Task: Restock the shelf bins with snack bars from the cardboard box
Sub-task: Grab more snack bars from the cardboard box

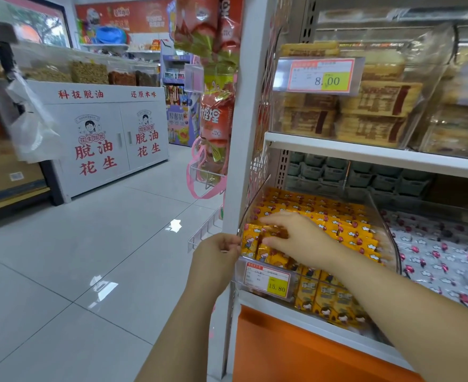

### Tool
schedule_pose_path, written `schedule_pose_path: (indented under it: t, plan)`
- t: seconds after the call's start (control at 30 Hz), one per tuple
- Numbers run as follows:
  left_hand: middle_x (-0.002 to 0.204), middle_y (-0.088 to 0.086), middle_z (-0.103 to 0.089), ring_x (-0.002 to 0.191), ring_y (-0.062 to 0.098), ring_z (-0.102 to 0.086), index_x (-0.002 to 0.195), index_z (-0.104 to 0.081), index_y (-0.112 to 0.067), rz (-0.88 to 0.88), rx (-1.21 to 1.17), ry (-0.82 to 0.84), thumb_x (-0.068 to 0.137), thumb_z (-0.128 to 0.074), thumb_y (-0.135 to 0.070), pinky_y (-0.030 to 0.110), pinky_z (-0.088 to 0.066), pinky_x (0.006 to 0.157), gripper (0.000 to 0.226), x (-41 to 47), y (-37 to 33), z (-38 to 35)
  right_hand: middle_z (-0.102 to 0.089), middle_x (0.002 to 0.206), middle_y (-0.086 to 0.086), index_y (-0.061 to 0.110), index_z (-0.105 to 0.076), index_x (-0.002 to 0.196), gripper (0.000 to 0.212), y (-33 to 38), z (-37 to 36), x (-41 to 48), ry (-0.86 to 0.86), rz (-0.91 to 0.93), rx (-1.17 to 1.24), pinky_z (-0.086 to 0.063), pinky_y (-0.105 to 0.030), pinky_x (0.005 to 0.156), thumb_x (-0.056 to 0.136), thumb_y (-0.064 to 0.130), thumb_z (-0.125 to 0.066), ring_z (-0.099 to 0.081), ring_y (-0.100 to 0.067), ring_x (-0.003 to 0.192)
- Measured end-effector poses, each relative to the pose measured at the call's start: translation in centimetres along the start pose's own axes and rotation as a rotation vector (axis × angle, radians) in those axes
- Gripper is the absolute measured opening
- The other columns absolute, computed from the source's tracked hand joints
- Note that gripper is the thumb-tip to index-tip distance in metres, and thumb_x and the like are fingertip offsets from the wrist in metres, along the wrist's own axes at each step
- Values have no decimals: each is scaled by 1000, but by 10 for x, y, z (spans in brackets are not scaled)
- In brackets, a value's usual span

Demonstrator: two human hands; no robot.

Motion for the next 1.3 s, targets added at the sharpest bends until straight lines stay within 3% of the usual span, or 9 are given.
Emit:
schedule_pose_path:
  t: [0.07, 0.17, 0.27, 0.57, 0.67, 0.8, 0.97, 1.1, 1.3]
  plan:
    - [92, -6, -64, 79, 1, -56, 104, -66, -17, -14, 32, -39, 95, -56, -17, 8, -39, 57, 14, -2, -3, -1, -49, 138, 7, 29, -50, 136, 46, -7, 10, -19, -62, -20, 33, -37, -21, 100, 92, 31, -60, -45, -11, 126]
    - [94, -5, -63, 86, 8, -58, 107, -66, -17, -26, 32, -100, 95, -53, -15, 10, -39, 62, 18, -16, -12, -8, -61, 115, 14, 29, -62, 122, 31, -12, 17, -57, -119, -43, 92, -40, -7, 76, 92, 25, -61, -55, -1, 99]
    - [94, -7, -65, 84, 9, -60, 105, -66, -22, -55, 19, -129, 94, -53, -15, 19, -45, 66, 18, -45, -23, -20, -65, 96, 15, 26, -69, 109, 21, -16, 20, -98, -186, -54, 136, -47, -13, 76, 91, 18, -61, -57, 0, 88]
    - [97, -1, -69, 84, 17, -63, 102, -68, -20, -92, 81, 153, 93, -56, -15, 29, -49, 75, 17, -164, -6, -126, -60, 80, 19, 24, -68, 92, 15, -82, -11, -246, -251, -307, 316, -41, -7, 71, 88, 10, -63, -57, -2, 76]
    - [96, -6, -66, 91, 13, -61, 102, -68, -17, -83, 86, 267, 93, -58, -14, 13, -42, 77, 15, -203, 16, -165, -59, 77, 20, 25, -66, 87, 20, -116, -33, -297, -269, -389, 334, -42, -6, 69, 86, 5, -64, -57, 0, 73]
    - [97, -12, -61, 89, 2, -55, 107, -66, -19, -9, 132, 427, 96, -54, -19, 9, -36, 72, 16, -240, 53, -203, -61, 83, 17, 25, -65, 91, 17, -162, -69, -351, -157, -551, 344, -43, -6, 74, 89, 8, -62, -57, 0, 81]
    - [98, -18, -58, 86, -9, -50, 106, -63, -27, 170, 207, 476, 96, -54, -19, 1, -37, 69, 15, -259, 113, -223, -63, 104, 3, 16, -62, 118, 29, -220, -124, -383, 23, -773, 353, -40, -15, 84, 89, 12, -63, -60, -12, 100]
    - [101, -12, -61, 93, -2, -53, 109, -63, -24, 338, 252, 495, 95, -56, -16, 3, -36, 69, 17, -265, 153, -231, -58, 128, -9, 10, -52, 132, 46, -253, -168, -393, 115, -959, 430, -39, -25, 96, 88, 13, -66, -53, -22, 119]
    - [105, -5, -57, 98, 7, -53, 116, -59, -19, 554, 342, 605, 96, -53, -13, 20, -44, 74, 22, -268, 200, -236, -52, 134, -13, 12, -41, 140, 61, -278, -226, -402, 104, -1128, 578, -38, -27, 92, 85, 8, -68, -48, -28, 123]
Point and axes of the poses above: each hand's wrist, its own x-axis towards the middle knuckle, its own z-axis out of the back of the hand, y = z × x, the point moved 3 cm from there along x, towards the middle knuckle
